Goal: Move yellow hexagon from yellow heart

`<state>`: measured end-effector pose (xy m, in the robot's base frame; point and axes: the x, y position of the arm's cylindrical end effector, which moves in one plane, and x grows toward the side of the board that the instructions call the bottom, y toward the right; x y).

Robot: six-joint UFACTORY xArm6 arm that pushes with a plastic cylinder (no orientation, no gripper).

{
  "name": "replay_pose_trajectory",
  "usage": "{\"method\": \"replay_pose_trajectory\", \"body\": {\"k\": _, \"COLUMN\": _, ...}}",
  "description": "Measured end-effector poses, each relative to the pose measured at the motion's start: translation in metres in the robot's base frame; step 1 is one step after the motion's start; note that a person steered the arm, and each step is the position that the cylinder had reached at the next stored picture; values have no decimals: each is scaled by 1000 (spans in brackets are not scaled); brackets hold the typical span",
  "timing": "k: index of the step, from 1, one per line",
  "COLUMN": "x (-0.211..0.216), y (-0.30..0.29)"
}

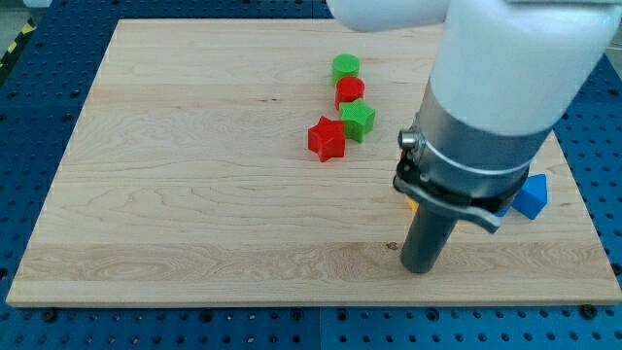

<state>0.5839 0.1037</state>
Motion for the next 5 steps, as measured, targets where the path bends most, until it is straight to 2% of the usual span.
{"method": "replay_pose_trajectory", "body": {"k": 3, "x": -40, "y": 47}}
{"method": "replay_pose_trajectory", "body": {"k": 5, "x": -67, "y": 33}}
